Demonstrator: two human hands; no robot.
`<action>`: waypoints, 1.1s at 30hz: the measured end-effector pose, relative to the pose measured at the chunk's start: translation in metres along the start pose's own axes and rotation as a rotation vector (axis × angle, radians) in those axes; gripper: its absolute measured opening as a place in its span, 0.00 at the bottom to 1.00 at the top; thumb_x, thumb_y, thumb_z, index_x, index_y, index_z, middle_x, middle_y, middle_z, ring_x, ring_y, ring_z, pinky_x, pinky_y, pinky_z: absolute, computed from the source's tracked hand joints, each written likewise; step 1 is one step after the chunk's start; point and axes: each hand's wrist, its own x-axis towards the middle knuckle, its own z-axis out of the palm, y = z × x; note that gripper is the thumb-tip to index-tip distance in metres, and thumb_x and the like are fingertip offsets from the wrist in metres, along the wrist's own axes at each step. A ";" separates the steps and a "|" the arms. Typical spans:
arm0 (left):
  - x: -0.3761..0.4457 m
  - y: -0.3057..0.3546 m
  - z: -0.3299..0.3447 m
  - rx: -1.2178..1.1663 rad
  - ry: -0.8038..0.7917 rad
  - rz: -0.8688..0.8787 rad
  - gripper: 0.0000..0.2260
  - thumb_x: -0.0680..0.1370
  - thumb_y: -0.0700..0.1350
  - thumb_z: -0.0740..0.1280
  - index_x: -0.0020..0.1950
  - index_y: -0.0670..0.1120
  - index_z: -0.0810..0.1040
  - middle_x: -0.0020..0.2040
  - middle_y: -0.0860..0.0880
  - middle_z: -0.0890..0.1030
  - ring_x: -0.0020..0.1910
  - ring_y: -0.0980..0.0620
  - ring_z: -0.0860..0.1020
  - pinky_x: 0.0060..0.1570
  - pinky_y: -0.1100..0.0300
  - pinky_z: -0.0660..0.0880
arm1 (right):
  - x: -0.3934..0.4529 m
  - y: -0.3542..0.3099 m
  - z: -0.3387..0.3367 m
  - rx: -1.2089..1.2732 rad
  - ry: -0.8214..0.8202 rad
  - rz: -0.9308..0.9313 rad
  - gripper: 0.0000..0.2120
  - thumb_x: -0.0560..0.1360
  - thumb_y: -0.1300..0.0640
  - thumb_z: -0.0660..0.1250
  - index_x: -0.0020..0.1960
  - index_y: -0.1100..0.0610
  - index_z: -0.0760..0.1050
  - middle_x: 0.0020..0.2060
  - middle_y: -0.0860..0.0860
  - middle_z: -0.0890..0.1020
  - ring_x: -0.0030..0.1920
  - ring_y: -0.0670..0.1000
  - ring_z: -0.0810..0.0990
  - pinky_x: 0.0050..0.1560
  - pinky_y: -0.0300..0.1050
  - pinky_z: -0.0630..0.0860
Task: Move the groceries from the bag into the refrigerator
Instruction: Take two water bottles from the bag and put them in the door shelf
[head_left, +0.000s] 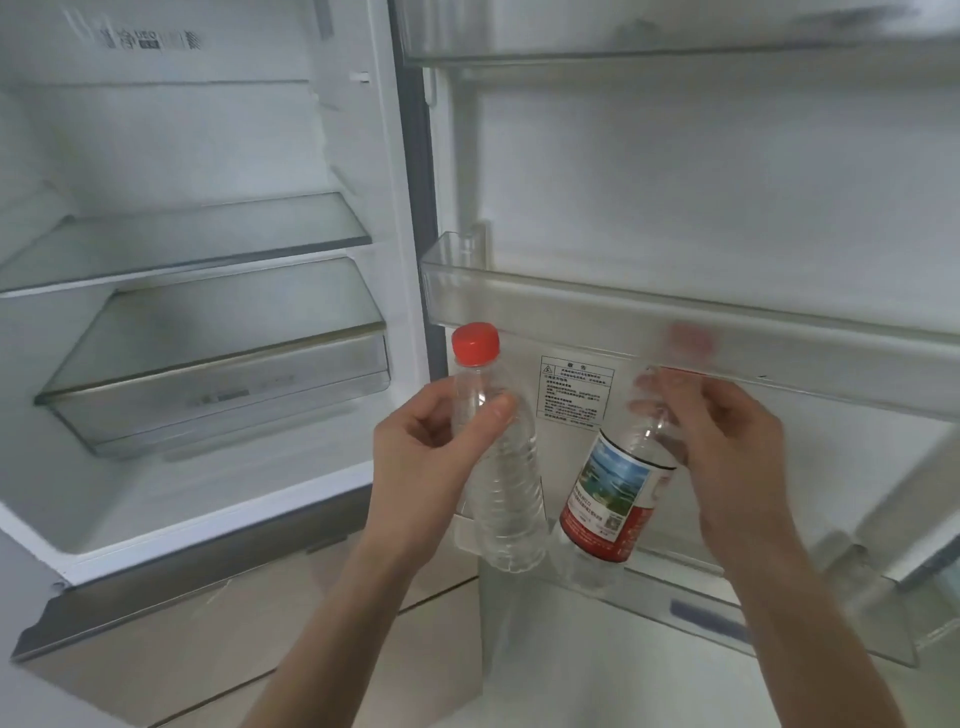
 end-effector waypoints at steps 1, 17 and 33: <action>0.001 -0.001 -0.001 0.003 -0.017 0.006 0.20 0.65 0.57 0.76 0.53 0.50 0.87 0.46 0.49 0.88 0.44 0.49 0.87 0.46 0.49 0.81 | 0.001 0.000 0.001 0.007 0.009 0.005 0.07 0.76 0.51 0.72 0.48 0.55 0.85 0.43 0.49 0.89 0.45 0.51 0.88 0.41 0.37 0.80; 0.016 -0.036 0.005 -0.065 -0.073 0.104 0.18 0.69 0.47 0.78 0.57 0.45 0.83 0.49 0.51 0.88 0.49 0.53 0.86 0.49 0.64 0.80 | -0.015 0.009 -0.009 0.006 0.214 -0.132 0.05 0.78 0.50 0.74 0.48 0.52 0.83 0.46 0.54 0.86 0.49 0.51 0.84 0.57 0.54 0.81; 0.031 -0.072 0.018 0.082 -0.164 -0.021 0.15 0.76 0.44 0.77 0.62 0.51 0.83 0.56 0.56 0.87 0.57 0.55 0.85 0.62 0.48 0.80 | -0.028 0.033 -0.001 -0.296 -0.011 -0.146 0.11 0.77 0.52 0.74 0.59 0.49 0.80 0.49 0.41 0.85 0.55 0.47 0.83 0.61 0.48 0.81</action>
